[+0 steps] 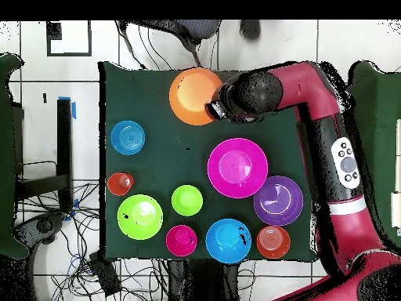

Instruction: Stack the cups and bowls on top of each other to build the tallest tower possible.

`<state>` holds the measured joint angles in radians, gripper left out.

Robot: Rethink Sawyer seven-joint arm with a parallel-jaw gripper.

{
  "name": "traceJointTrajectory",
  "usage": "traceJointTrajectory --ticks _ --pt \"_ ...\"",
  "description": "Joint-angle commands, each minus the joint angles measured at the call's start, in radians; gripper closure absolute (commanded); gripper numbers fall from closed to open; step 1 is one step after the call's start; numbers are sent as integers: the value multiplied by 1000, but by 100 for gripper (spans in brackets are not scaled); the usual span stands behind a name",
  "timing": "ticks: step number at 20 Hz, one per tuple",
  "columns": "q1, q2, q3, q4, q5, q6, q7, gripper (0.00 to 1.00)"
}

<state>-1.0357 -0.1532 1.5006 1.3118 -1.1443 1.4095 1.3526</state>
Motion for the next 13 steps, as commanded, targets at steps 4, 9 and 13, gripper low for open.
traceJointTrajectory --ticks 4,9,13 --pt "46 -39 -211 -58 100 -43 -126 0" --pt "62 -52 -254 -65 138 -72 -124 0" --pt "90 -59 -285 -89 165 -91 -132 0"
